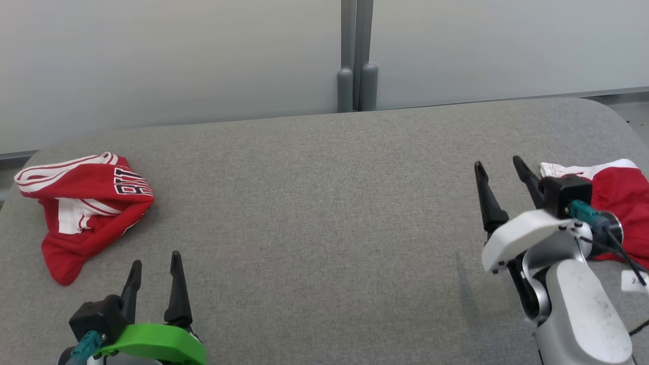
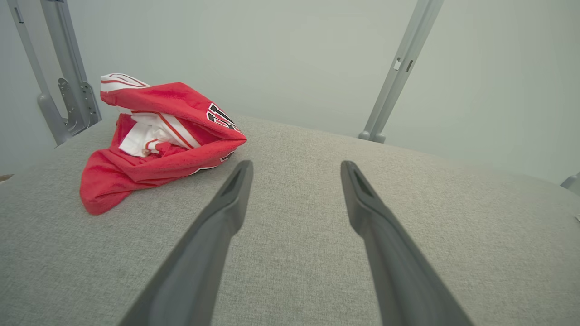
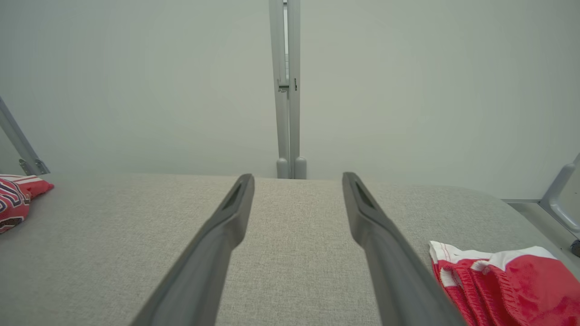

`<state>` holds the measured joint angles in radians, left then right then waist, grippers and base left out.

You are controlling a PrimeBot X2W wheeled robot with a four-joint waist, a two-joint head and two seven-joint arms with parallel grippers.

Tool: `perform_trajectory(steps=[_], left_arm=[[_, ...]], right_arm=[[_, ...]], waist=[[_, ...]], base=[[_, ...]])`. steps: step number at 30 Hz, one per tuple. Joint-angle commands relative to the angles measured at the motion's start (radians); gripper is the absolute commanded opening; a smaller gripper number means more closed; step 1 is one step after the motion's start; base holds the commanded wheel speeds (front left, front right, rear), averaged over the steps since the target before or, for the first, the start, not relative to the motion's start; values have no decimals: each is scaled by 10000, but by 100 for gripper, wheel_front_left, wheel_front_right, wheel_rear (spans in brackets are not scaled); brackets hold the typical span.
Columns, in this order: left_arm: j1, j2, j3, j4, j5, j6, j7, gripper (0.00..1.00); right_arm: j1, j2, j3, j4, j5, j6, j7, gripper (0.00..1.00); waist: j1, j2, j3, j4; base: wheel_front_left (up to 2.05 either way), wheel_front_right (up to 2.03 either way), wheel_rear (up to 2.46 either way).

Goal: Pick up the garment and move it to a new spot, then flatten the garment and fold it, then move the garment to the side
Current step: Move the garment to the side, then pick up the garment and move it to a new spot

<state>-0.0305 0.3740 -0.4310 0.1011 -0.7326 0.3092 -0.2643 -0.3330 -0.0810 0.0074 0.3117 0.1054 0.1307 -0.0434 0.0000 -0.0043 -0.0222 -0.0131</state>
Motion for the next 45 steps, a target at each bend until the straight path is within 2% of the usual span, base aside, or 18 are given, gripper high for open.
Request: perform_trajectory(steps=[1,6,14,45], left_arm=[[252,-86,132,-66,173,-125,-5,100],[532,-289,514,-219,496,-434,-3,100],[676,-468,803,66,879,-820,-4,100],[631,-482,572,207,1009,-739,16,100]], right_arm=[[516,126,-47,-441,-8,1,153,100],[1641,287,-125,-1580,94,1,406,100],[2726,290,323,-2309,739,1,190,100],[3136,293,195,-2603,693,1,132,100]], waist=[[0,43,-61,50],[0,43,-149,132],[0,43,-282,213],[0,43,-414,273]], base=[[0,0,0],[0,0,0],[0,0,0],[0,0,0]])
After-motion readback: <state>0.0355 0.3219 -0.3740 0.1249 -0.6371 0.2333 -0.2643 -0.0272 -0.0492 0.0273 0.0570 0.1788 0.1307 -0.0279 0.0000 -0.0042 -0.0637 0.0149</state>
